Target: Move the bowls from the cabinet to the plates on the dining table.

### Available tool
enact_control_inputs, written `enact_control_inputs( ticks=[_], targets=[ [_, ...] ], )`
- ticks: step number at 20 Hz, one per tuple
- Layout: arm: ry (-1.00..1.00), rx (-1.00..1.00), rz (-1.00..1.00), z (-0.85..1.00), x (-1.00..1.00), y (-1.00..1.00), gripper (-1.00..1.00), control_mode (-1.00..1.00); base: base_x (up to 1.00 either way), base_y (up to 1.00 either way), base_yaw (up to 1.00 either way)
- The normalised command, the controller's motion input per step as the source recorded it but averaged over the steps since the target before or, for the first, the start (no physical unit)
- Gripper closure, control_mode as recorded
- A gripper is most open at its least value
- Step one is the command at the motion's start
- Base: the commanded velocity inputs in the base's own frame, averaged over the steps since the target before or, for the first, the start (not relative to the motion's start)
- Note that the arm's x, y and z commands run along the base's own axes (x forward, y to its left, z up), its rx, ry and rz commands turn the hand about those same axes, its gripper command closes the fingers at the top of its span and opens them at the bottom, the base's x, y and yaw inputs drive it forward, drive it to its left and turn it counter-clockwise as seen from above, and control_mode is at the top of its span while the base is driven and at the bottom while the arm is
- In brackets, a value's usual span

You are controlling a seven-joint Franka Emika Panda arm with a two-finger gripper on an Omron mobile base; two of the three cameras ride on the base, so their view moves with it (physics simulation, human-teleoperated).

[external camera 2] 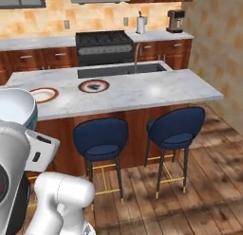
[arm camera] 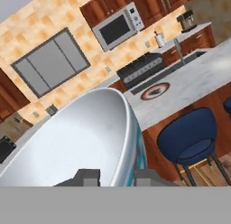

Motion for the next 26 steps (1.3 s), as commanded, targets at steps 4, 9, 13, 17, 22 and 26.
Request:
enact_control_inputs(
  ticks=[4,9,13,17,22,26],
  targets=[
    [0.0,0.0,0.0,0.0,0.0,0.0,1.0,1.0,0.0,0.0,0.43],
    [0.0,0.0,0.0,0.0,0.0,0.0,1.0,1.0,0.0,0.0,0.39],
    [0.0,0.0,0.0,0.0,0.0,0.0,1.0,1.0,0.0,0.0,0.35],
    [0.0,0.0,0.0,0.0,0.0,0.0,1.0,1.0,0.0,0.0,0.28],
    [0.0,0.0,0.0,0.0,0.0,0.0,1.0,1.0,0.0,-0.01,0.1],
    [0.0,0.0,0.0,0.0,0.0,0.0,1.0,1.0,0.23,-0.53,0.0]
  ],
)
